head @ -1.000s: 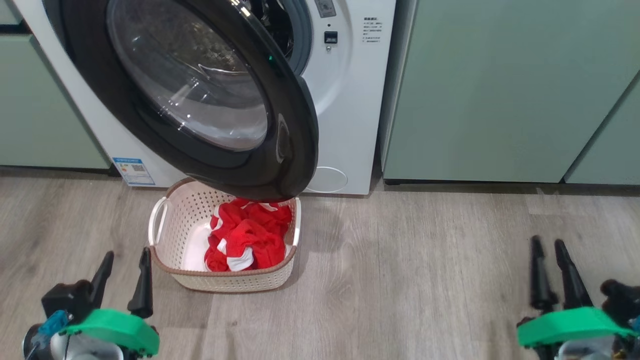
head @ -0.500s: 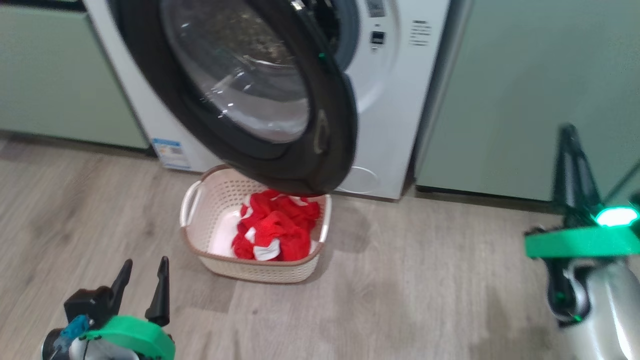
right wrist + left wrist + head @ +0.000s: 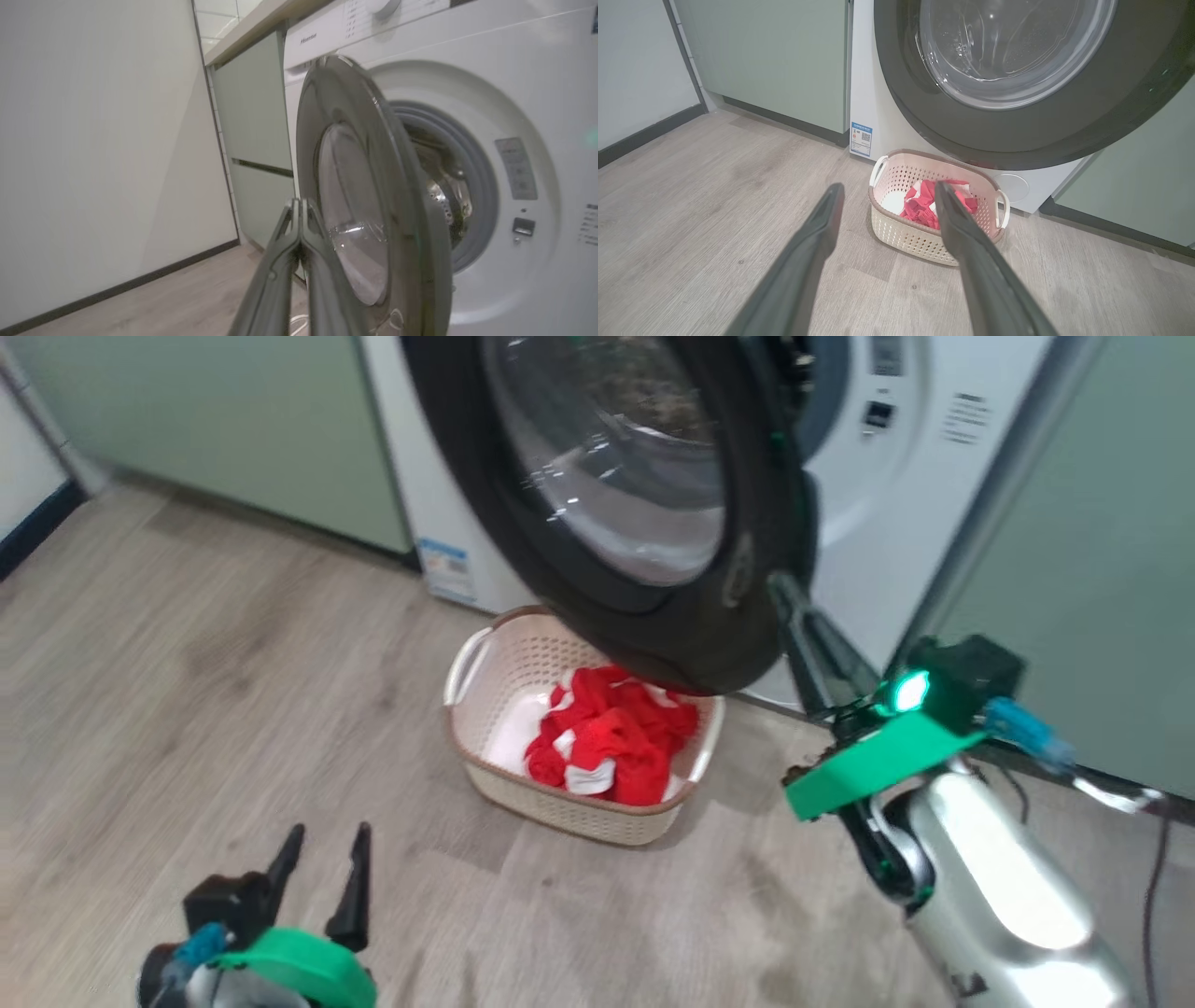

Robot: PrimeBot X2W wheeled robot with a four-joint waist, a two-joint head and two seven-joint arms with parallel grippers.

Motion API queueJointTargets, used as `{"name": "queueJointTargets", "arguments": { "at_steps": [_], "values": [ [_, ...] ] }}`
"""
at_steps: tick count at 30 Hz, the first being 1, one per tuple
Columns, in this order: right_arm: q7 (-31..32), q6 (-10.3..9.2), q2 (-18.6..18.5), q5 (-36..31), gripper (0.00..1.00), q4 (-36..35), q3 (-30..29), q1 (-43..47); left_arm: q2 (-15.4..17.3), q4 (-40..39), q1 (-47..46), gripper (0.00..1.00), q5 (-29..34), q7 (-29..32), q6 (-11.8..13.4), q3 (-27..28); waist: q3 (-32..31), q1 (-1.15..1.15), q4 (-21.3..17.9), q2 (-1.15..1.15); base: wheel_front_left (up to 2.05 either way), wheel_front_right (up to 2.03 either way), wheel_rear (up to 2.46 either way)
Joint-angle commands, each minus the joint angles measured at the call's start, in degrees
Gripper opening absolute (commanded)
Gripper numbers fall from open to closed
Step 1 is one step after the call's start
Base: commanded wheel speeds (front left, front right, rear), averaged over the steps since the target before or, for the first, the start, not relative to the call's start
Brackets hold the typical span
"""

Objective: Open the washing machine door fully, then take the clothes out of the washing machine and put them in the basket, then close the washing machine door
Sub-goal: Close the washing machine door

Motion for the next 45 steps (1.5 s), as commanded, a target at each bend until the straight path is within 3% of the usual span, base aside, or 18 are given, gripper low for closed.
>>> {"name": "queueJointTargets", "arguments": {
  "at_steps": [1, 8, 15, 27, 33, 45],
  "values": [
    [-0.3, -0.04, -0.2, 0.6, 0.00, 0.0, 1.3, -2.8, 0.0, -1.6, -3.6, 1.00, 0.6, -0.4, -0.4, 1.3, 1.0, 0.00, 2.1, 0.00, 0.00, 0.00, 0.00],
    [-0.3, -0.04, 0.0, 2.8, 0.00, 11.7, 2.2, -8.7, -1.7, -1.8, -4.9, 1.00, 0.5, -0.4, -0.4, -1.0, 4.3, 0.00, 5.2, 0.00, 0.00, 0.00, 0.00],
    [-0.3, -0.04, 0.3, 0.9, 0.00, 19.3, 0.0, -14.2, -3.3, -2.1, -6.3, 1.00, 0.3, -0.4, -0.4, -1.9, 7.8, 0.00, 5.8, 0.00, 0.00, 0.00, 0.00],
    [-0.3, -0.04, 1.7, -3.5, 0.00, 27.6, -11.4, -21.4, -4.7, -2.1, -8.1, 1.00, -0.1, -0.4, -0.4, -2.9, 11.0, 0.00, 5.1, 0.00, 0.00, 0.00, 0.00],
    [-0.3, -0.04, 1.4, -5.7, 0.00, 33.5, -14.3, -27.5, -4.9, -2.3, -9.1, 1.00, -0.7, -0.4, -0.4, -3.9, 13.8, 0.00, 4.8, 0.00, 0.00, 0.00, 0.00],
    [-0.3, -0.04, -2.2, -9.4, 0.00, 41.9, -19.3, -43.5, -4.9, -3.8, -13.1, 1.00, -5.2, -0.4, -0.4, -7.3, 21.8, 0.00, 6.8, 0.00, 0.00, 0.00, 0.00]
  ]
}}
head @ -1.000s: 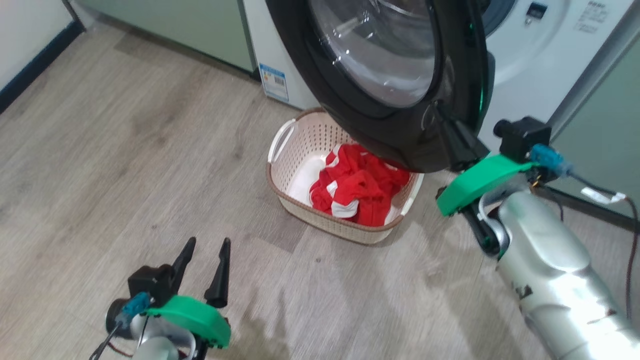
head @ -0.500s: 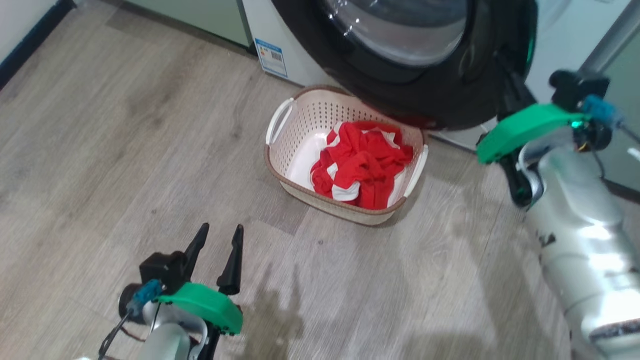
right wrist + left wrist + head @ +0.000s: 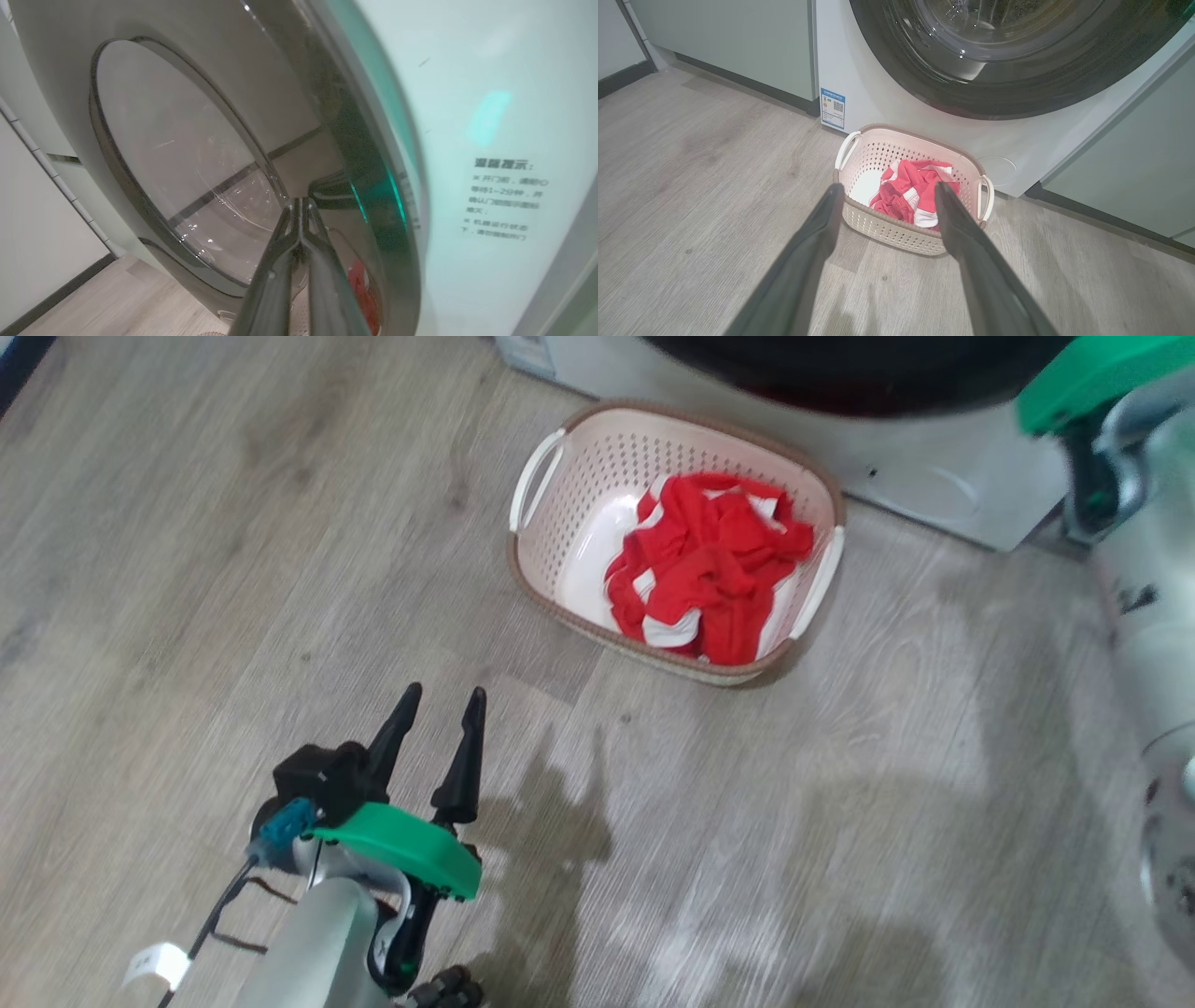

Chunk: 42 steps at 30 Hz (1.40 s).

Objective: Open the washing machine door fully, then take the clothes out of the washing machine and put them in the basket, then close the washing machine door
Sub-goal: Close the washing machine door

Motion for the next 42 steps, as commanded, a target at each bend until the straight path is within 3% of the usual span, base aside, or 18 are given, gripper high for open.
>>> {"name": "queueJointTargets", "arguments": {
  "at_steps": [1, 12, 22, 23, 24, 25, 35, 42],
  "values": [
    [-0.3, -0.06, 0.1, -0.5, 0.00, -0.9, -0.6, -2.8, 0.7, -1.8, -1.8, 1.00, -0.5, -0.4, -0.4, 1.3, 1.6, 0.00, 0.8, 0.00, 0.00, 0.00, 0.00],
    [-0.3, -0.06, 0.6, -3.1, 0.00, -1.2, -6.8, -6.4, 0.6, -1.6, -3.0, 1.00, -2.1, -0.4, -0.4, 1.0, 2.9, 0.00, 1.3, 0.00, 0.00, 0.00, 0.00],
    [-0.3, -0.06, 4.8, 0.4, 0.00, -8.8, -2.7, 8.8, 0.6, -0.3, -0.2, 1.00, 1.1, -0.4, -0.4, 5.4, -5.9, 0.00, -1.4, 0.00, 0.00, 0.00, 0.00],
    [-0.3, -0.06, 5.2, 1.3, 0.17, -9.7, -2.3, 10.8, 0.6, -0.1, 0.1, 1.00, 1.8, -0.4, -0.4, 6.1, -7.1, 0.00, -1.8, 0.00, 0.00, 0.00, 0.00],
    [-0.3, -0.06, 5.6, 2.2, 0.47, -10.6, -1.7, 12.9, 0.6, 0.0, 0.4, 1.00, 2.5, -0.4, -0.4, 6.7, -8.3, 0.00, -2.3, 0.00, 0.00, 0.00, 0.00],
    [-0.3, -0.06, 5.9, 3.1, 1.00, -11.4, -1.0, 15.0, 0.6, 0.3, 0.6, 1.00, 3.2, -0.4, -0.4, 7.3, -9.6, 0.00, -2.9, 0.00, 0.00, 0.00, 0.00],
    [-0.3, -0.06, 7.3, 7.0, 1.00, -19.8, -1.9, 31.6, 4.6, 3.4, 1.2, 1.00, 4.6, -0.4, -0.4, 11.2, -18.8, 0.00, -9.0, 0.00, 0.00, 0.00, 0.00],
    [-0.3, -0.06, 7.5, 3.3, 1.00, -26.7, -5.0, 40.5, 7.4, 3.2, 0.7, 1.00, 3.6, -0.4, -0.4, 12.7, -21.3, 0.00, -15.2, 0.00, 0.00, 0.00, 0.00]
  ]
}}
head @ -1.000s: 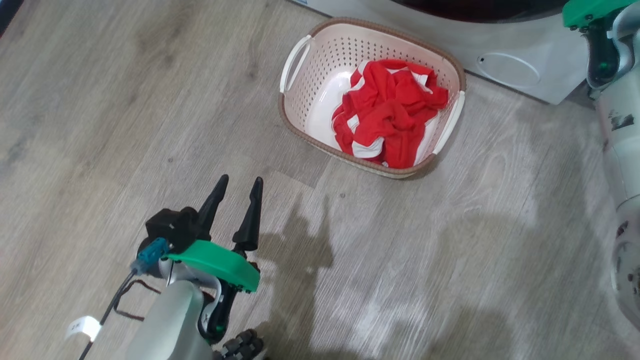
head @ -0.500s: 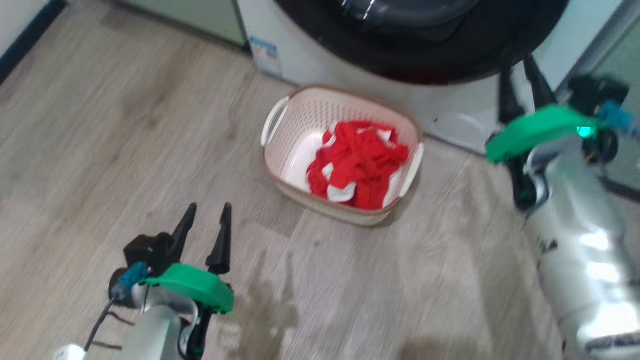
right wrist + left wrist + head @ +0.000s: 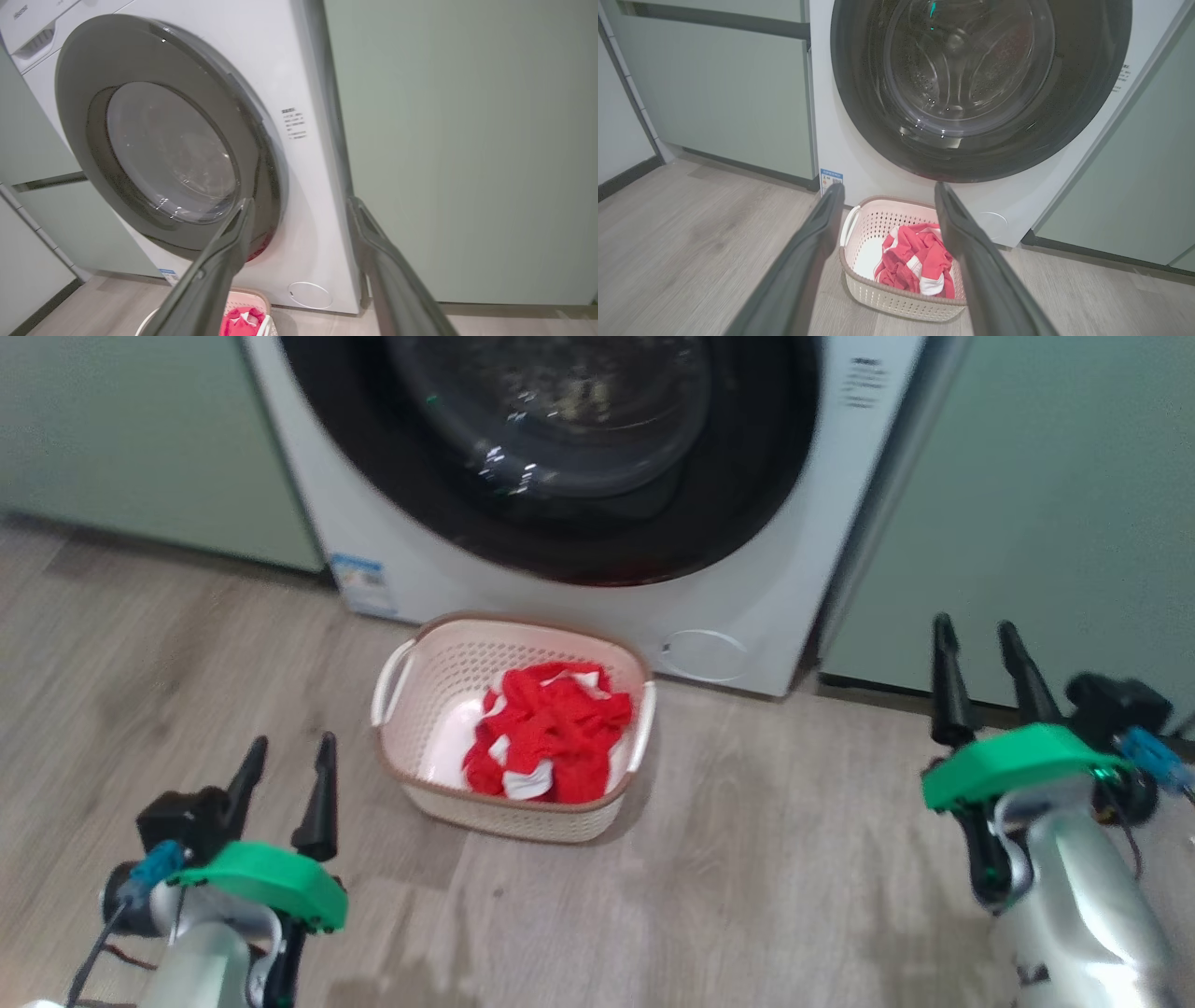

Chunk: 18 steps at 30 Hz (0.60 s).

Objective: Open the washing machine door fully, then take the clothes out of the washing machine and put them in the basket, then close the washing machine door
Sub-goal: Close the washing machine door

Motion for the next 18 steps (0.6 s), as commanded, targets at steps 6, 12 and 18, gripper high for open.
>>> {"name": "queueJointTargets", "arguments": {
  "at_steps": [6, 12, 18],
  "values": [
    [-0.4, -0.05, 0.1, -3.0, 1.00, -9.0, -2.8, 5.2, 2.6, -2.4, -1.5, 1.00, -0.6, -0.4, -0.4, 2.7, -2.6, 0.00, -6.3, 0.00, 0.00, 0.00, 0.00],
    [-0.4, -0.05, 0.1, -4.2, 1.00, -15.0, -3.9, 11.4, 3.3, -1.7, -0.6, 1.00, -1.2, -0.4, -0.4, 2.4, -3.6, 0.00, -9.2, 0.00, 0.00, 0.00, 0.00],
    [-0.4, -0.05, 0.4, -4.6, 1.00, -19.8, -4.2, 17.8, 2.8, -1.6, 0.3, 1.00, -1.6, -0.4, -0.4, 2.5, -4.5, 0.00, -10.8, 0.00, 0.00, 0.00, 0.00]
  ]
}}
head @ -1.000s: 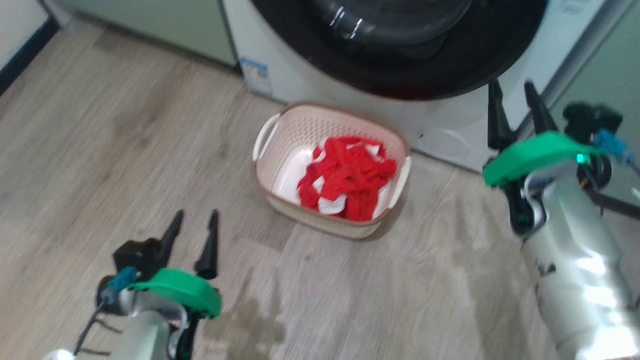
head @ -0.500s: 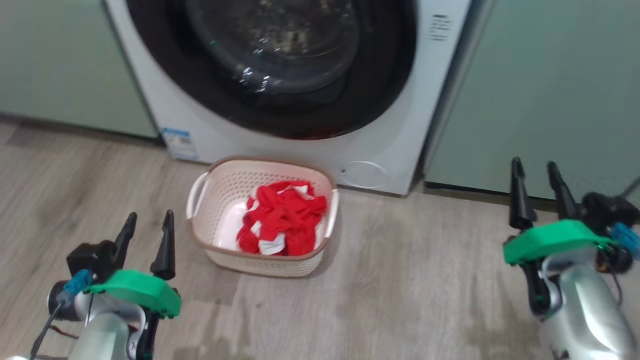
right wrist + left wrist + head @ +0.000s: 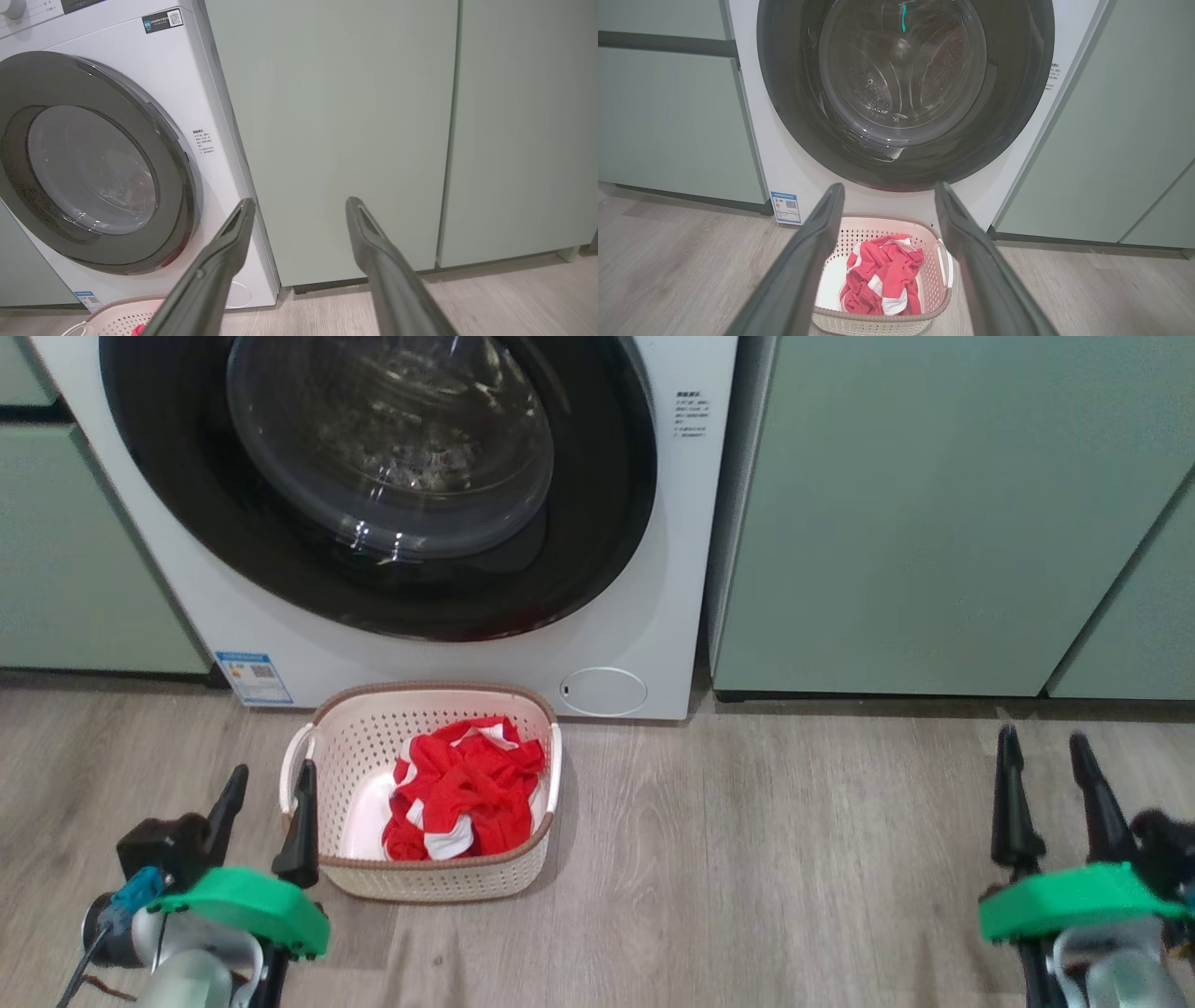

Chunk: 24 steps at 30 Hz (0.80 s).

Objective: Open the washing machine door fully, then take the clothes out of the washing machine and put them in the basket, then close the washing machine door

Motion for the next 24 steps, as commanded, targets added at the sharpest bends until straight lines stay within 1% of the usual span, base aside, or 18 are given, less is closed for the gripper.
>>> {"name": "queueJointTargets", "arguments": {
  "at_steps": [1, 9, 24],
  "values": [
    [-0.3, -0.05, 0.3, 0.0, 1.00, -2.4, 1.3, -0.4, 1.1, -1.6, -2.0, 1.00, -0.4, -0.4, -0.4, 2.0, -0.2, 0.00, -0.2, 0.00, 0.00, 0.00, 0.00],
    [-0.3, -0.05, 0.5, 1.2, 1.00, -3.5, 1.1, 3.2, 0.8, -1.7, -1.4, 1.00, -0.2, -0.4, -0.4, 1.8, 0.2, 0.00, -0.8, 0.00, 0.00, 0.00, 0.00],
    [-0.3, -0.05, 0.4, 1.2, 1.00, -3.5, 0.3, 3.5, 0.7, -1.3, -1.3, 1.00, 0.3, -0.4, -0.4, 1.1, 0.4, 0.00, -0.4, 0.00, 0.00, 0.00, 0.00]
  ]
}}
